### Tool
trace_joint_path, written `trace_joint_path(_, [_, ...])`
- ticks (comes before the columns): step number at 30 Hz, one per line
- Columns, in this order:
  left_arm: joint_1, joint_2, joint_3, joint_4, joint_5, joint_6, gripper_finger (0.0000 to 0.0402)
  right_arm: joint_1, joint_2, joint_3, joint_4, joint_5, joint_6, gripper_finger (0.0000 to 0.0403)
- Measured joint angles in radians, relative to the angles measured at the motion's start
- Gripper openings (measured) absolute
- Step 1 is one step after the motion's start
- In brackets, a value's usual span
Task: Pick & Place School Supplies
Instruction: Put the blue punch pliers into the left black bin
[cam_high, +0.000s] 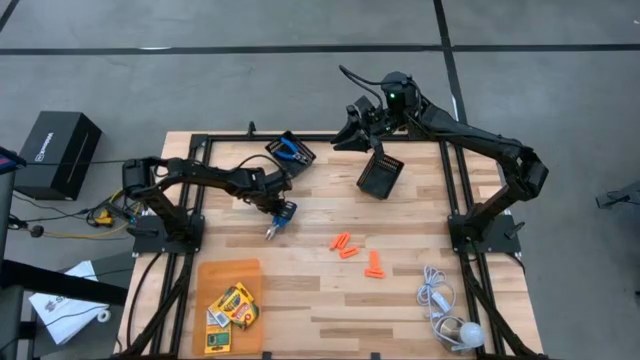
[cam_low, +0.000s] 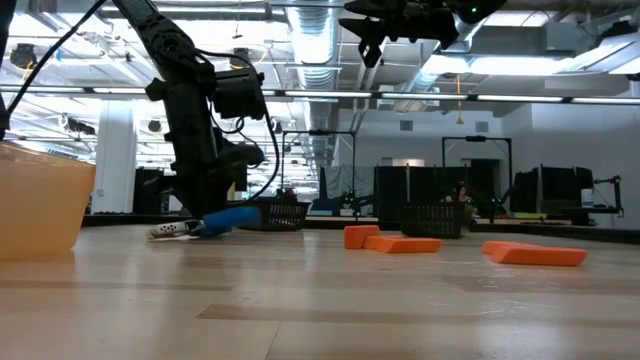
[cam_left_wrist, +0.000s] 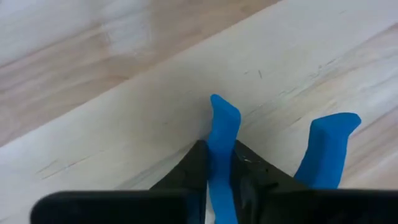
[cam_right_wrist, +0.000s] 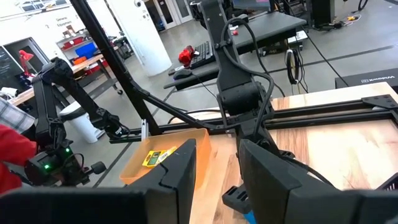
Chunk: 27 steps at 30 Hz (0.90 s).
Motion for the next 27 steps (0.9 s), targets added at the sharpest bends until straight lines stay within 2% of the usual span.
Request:
trace_joint_path(4, [-0.001, -0.057, -0.004, 0.039, -0.019, 0.024, 0.0033, 0.000, 0.000, 0.000, 0.000, 0.000, 0.000, 0.0116])
trace_joint_path(7, [0.005, -0.146, 0.000, 0.040, -0.051, 0.026, 0.0033, 0.000, 0.000, 0.000, 0.000, 0.000, 0.000, 0.0116])
trace_joint_path(11, [0.011, -0.243, 0.000, 0.036, -0.131, 0.023, 0.0033, 0.000, 0.000, 0.000, 0.001, 0.000, 0.000, 0.0116])
trace_joint_path(16, [0.043, -0.346, 0.000, 0.027, -0.174, 0.038, 0.0033, 0.000, 0.000, 0.000, 0.008, 0.000, 0.000, 0.0116])
trace_joint_path(20, [0.078, -0.388, 0.000, 0.030, -0.176, 0.155, 0.0033, 0.001, 0.000, 0.000, 0.008, 0.001, 0.000, 0.0116])
trace_joint_path(27, [0.154, -0.387, 0.024, 0.032, -0.122, 0.494, 0.0033, 0.007, 0.000, 0.000, 0.008, 0.001, 0.011, 0.0116])
